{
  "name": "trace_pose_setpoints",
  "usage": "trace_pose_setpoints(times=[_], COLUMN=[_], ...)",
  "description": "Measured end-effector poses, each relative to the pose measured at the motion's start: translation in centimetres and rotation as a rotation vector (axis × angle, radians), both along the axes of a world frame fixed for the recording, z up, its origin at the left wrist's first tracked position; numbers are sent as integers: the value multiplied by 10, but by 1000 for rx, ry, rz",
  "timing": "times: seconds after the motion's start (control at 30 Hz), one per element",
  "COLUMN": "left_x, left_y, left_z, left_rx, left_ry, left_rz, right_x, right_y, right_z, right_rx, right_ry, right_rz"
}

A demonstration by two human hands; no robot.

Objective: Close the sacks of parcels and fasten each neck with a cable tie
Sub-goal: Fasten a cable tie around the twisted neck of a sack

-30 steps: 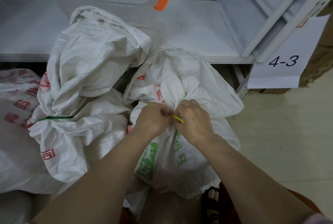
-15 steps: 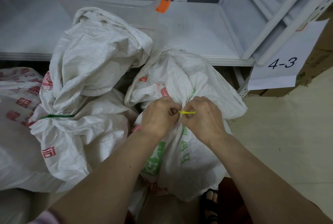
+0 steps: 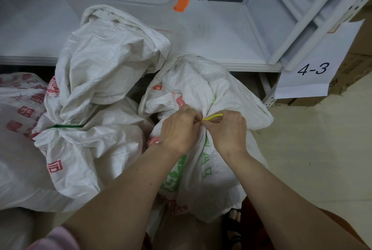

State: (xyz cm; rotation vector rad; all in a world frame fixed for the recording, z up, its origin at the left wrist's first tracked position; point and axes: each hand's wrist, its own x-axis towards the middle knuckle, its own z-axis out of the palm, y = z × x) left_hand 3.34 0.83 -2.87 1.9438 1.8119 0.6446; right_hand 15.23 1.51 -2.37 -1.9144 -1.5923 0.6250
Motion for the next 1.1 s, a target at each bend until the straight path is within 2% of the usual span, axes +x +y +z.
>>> trace_pose_setpoints(times=[0.17, 0.4, 0.83, 0.97, 1.1], left_x=[1, -2, 0, -1, -4], left_y=[0, -2, -2, -1, 2], left_z=[1, 3, 3, 1, -5], left_rx=[-48, -67, 18, 214, 160], left_ry=[22, 15, 120, 38, -73], left_rz=[37, 37, -1, 28, -84], right_x=[-12, -17, -19, -18, -18], right_y=[-4, -10, -6, -6, -8], right_z=[-1, 3, 0, 0, 0], right_rx=[-24, -9, -45, -24, -28], right_ry=[250, 106, 119, 138, 163], right_rz=[-170, -128, -111, -135, -159])
